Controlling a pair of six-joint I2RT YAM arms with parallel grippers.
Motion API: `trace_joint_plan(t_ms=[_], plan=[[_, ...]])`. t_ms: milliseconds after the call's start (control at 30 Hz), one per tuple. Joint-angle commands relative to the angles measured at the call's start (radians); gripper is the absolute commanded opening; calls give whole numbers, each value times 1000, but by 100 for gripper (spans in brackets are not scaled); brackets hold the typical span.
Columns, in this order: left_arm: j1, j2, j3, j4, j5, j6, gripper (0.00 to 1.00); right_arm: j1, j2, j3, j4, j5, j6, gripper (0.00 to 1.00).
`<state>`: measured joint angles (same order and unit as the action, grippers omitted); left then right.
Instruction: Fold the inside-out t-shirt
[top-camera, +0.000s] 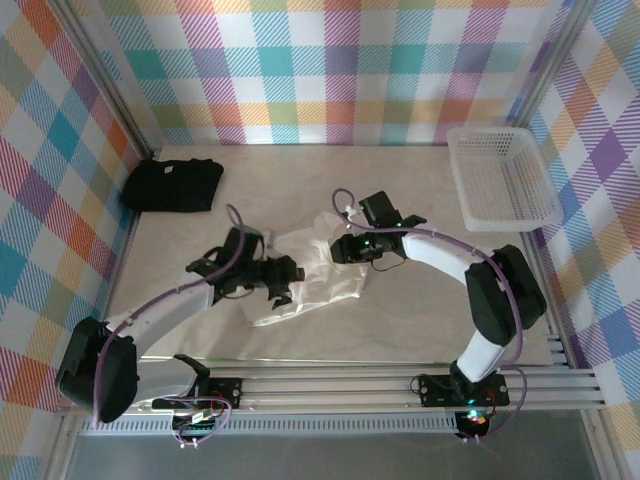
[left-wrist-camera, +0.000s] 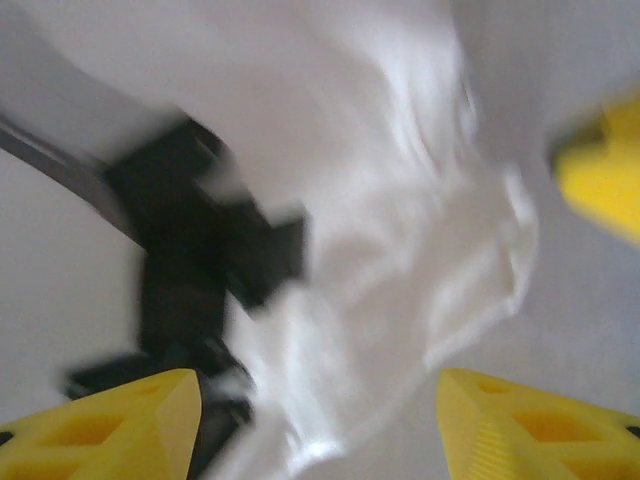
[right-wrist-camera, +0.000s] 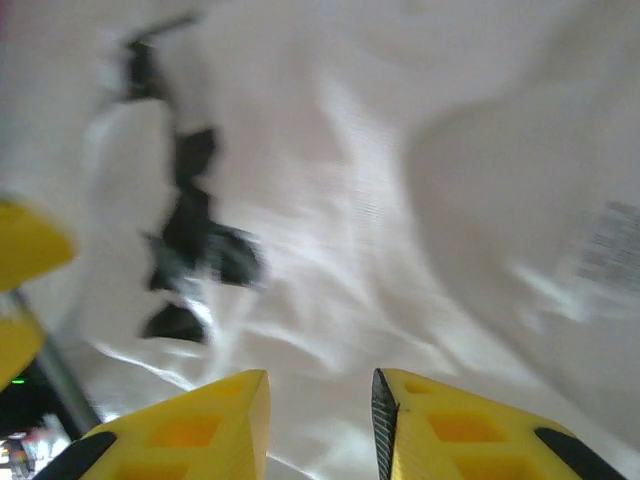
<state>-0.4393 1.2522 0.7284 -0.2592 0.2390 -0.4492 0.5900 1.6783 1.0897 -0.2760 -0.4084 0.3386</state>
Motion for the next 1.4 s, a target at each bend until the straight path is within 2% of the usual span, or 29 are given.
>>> trace_joint_plan(t_ms=[0,100,167,300,400,533,633,733,800,933,1000,1067,1133,1300,1367], plan=[[133,106,44,39,-37,-37,62,83,47,-50,165,-119,144,33],[218,204,80,76,-57,-19,62,106,97,-65,169,-102,184,33],[248,275,113,75,-62,3,62,105,119,-61,100,-54,146,32],[257,381,146,35,-80,32,61,78,173,-41,-46,53,54,31],[237,357,87,28,-25,34,60,10,186,-33,-125,106,-9,30],[93,250,-26,-5,-14,31,61,-74,216,44,-213,181,-89,31],[-80,168,-91,6,-12,-29,62,-113,264,154,-256,249,-149,32],[-230,104,-96,48,43,-67,63,-152,276,263,-296,285,-184,32],[-263,55,-83,96,58,-61,64,-156,229,284,-276,285,-203,33],[-203,4,-11,119,-62,-15,65,-154,126,197,-139,121,-160,36],[-112,48,38,171,-28,-11,64,-151,100,147,-68,37,-114,37],[-27,154,113,224,29,-15,62,-150,95,115,10,-13,-54,37],[23,275,206,237,84,-5,61,-150,110,95,97,-60,12,37],[42,509,410,190,141,17,55,-141,165,130,200,-104,101,35],[45,562,475,154,101,15,53,-141,183,163,188,-74,105,35]])
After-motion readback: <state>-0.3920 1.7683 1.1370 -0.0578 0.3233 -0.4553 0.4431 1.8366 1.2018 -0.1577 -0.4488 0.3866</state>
